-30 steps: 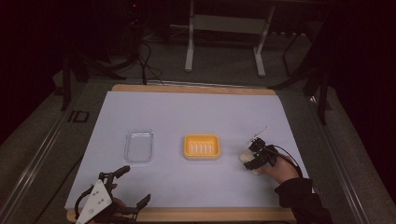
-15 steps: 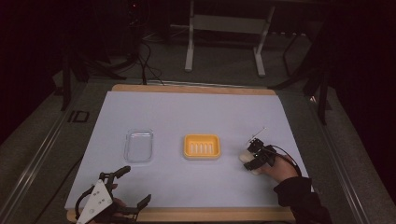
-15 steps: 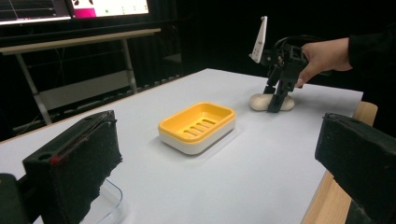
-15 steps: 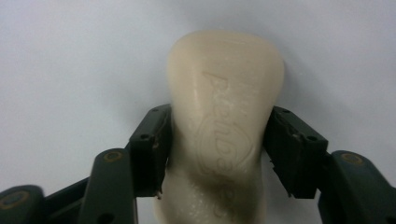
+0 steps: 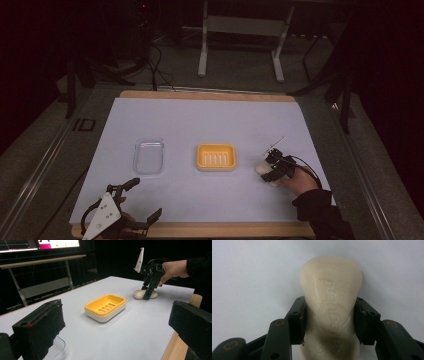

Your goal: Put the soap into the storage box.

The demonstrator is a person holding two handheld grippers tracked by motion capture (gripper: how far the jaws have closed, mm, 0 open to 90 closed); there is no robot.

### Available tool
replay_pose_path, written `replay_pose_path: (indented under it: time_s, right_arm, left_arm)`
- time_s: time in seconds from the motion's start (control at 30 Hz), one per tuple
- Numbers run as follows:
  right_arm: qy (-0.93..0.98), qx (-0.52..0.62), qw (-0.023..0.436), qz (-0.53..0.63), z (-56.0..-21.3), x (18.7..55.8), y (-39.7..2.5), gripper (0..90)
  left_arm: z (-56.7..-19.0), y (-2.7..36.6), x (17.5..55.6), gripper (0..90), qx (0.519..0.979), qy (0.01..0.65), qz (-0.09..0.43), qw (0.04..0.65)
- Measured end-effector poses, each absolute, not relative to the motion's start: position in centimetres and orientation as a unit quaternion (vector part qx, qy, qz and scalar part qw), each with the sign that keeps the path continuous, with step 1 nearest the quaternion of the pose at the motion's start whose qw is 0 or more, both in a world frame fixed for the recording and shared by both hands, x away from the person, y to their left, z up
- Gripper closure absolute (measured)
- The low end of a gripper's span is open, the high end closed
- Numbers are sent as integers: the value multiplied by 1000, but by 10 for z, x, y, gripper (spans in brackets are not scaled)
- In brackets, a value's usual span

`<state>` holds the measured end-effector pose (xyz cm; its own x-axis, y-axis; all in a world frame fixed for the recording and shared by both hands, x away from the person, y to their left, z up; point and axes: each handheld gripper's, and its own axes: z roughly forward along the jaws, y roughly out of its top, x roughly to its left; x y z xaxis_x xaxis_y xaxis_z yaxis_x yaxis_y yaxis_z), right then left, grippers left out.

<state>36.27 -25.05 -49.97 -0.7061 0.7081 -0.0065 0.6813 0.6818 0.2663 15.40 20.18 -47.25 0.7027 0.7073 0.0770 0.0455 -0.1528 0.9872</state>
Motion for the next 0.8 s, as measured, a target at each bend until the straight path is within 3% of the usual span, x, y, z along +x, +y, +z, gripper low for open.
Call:
replay_pose_path:
  time_s: [0.8]
  right_arm:
    - [941,308,36,138,-474,369,-246,497]
  left_arm:
    - [-473,202,155,1,706,268,278,594]
